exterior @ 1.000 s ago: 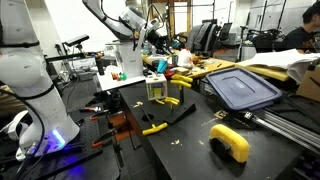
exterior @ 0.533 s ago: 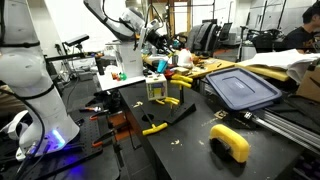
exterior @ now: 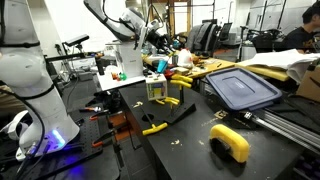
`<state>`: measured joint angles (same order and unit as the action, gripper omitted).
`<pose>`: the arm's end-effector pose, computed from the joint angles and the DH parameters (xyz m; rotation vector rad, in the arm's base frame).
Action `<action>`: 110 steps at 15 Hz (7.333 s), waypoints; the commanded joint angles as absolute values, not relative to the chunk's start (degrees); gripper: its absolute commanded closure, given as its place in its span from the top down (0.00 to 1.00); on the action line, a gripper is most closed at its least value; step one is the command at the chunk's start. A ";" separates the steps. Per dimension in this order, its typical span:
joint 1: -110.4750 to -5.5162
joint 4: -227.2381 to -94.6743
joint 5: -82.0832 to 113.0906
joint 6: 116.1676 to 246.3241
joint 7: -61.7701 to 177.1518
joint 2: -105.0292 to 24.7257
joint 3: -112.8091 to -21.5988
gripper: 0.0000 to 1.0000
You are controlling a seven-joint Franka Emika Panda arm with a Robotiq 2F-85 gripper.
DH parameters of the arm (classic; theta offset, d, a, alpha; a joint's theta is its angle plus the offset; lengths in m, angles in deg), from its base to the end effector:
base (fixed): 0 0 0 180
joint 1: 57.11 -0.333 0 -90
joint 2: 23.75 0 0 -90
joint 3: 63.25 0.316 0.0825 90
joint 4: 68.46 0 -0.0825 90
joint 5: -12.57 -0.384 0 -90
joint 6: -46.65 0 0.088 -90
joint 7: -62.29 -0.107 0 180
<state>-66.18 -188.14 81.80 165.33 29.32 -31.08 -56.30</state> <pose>0.5615 0.1097 0.3784 2.1267 0.4521 0.3537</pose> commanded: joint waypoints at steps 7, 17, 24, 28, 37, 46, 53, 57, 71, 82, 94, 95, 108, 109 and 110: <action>-68.70 -185.58 61.93 164.57 33.54 -33.58 -52.55 0.05; -69.83 -187.30 62.66 168.05 30.26 -30.14 -55.18 0.05; -67.00 -188.03 70.96 164.84 23.65 -25.44 -57.33 0.05; -68.02 -191.00 75.06 160.74 17.48 -25.78 -55.57 0.05; -70.30 -195.05 82.10 156.33 4.76 -27.45 -51.89 0.05; -66.71 -191.38 86.81 156.74 10.94 -26.03 -54.53 0.05; -67.05 -192.51 85.28 157.14 16.14 -26.52 -53.71 0.05; -67.39 -192.56 84.01 157.76 17.33 -27.82 -53.04 0.05; -69.59 -189.92 85.84 158.87 15.63 -33.90 -52.08 0.05; -71.39 -190.99 98.82 158.74 13.72 -37.32 -51.50 0.05; -70.83 -190.52 106.01 158.53 13.27 -40.71 -51.14 0.44; -70.77 -190.55 106.00 158.71 13.25 -40.72 -51.14 0.44; -70.11 -190.52 104.08 161.04 13.05 -40.81 -50.89 1.00; -69.76 -190.54 102.89 162.43 14.01 -40.73 -50.76 1.00; -69.43 -190.49 100.99 163.73 14.84 -40.71 -50.66 1.00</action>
